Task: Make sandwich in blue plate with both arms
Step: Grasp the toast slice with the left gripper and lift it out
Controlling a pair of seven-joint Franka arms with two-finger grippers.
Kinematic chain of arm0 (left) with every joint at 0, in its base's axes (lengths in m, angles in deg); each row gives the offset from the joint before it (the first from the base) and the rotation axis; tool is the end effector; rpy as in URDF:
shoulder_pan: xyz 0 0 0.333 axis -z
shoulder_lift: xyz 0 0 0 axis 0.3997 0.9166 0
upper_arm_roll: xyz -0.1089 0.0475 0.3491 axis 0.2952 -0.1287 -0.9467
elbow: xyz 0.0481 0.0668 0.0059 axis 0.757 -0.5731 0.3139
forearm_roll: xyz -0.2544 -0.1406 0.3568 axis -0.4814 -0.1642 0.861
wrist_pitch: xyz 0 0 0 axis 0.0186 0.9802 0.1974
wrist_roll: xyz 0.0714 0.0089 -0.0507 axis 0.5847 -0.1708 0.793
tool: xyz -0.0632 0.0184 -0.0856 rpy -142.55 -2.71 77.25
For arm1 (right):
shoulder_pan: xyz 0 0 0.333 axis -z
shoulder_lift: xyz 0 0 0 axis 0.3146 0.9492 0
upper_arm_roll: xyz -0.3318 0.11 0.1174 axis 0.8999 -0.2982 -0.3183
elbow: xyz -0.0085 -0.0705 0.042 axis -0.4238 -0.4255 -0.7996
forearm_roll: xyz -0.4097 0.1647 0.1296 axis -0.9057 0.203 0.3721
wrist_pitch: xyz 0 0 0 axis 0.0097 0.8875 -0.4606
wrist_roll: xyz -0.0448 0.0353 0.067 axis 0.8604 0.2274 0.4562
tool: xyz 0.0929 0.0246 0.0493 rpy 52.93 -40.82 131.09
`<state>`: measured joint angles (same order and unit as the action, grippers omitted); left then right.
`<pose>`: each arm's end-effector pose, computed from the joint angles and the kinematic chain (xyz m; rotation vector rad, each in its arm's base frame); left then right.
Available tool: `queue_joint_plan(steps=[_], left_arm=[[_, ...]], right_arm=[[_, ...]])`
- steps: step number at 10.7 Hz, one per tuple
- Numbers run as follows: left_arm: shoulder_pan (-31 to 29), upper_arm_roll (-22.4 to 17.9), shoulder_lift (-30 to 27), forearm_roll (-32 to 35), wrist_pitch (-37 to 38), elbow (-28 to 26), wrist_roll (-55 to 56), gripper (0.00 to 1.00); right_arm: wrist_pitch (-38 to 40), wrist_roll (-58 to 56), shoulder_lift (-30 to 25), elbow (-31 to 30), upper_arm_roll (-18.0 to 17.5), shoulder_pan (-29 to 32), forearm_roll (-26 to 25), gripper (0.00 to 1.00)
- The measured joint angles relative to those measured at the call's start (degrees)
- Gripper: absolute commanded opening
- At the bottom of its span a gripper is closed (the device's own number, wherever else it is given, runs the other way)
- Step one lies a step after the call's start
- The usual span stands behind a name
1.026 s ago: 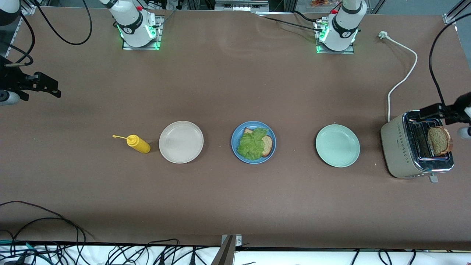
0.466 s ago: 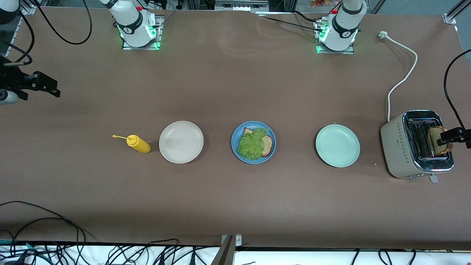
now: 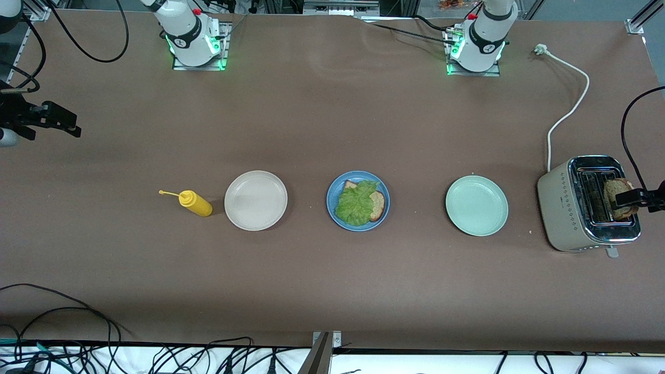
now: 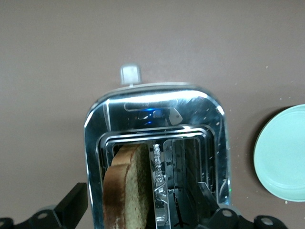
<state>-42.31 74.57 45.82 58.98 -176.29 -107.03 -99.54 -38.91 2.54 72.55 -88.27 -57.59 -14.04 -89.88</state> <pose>0.7236 0.2742 0.4090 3.1190 -0.0598 -0.0366 0.6326 -0.0476 0.6279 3.1297 0.1329 -0.0300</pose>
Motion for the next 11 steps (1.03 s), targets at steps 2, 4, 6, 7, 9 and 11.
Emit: queue_joint_plan(steps=[2,4,6,7,9,11], left_arm=[[-1.1,0.0,0.1,0.0,0.4,-1.3,0.0,0.20],[-1.6,0.0,0.2,0.0,2.6,-1.8,0.0,0.00],[-1.7,0.0,0.2,0.0,4.1,-1.8,0.0,0.00],[-1.7,0.0,0.2,0.0,4.1,-1.8,0.0,0.00],[-1.8,0.0,0.2,0.0,4.1,-1.7,0.0,0.00],[-2.0,0.0,0.0,0.0,4.6,-1.0,0.0,0.00]], right_arm=[[0.0,0.0,0.0,0.1,0.1,0.0,0.0,1.00],[0.0,0.2,0.0,0.1,0.2,0.0,0.0,1.00],[0.0,0.2,0.0,0.2,0.2,0.0,0.0,1.00],[0.0,0.2,0.0,0.3,0.2,0.0,0.0,1.00],[0.0,0.2,0.0,0.3,0.2,0.0,0.0,1.00],[0.0,0.2,0.0,0.5,0.1,0.0,0.0,1.00]])
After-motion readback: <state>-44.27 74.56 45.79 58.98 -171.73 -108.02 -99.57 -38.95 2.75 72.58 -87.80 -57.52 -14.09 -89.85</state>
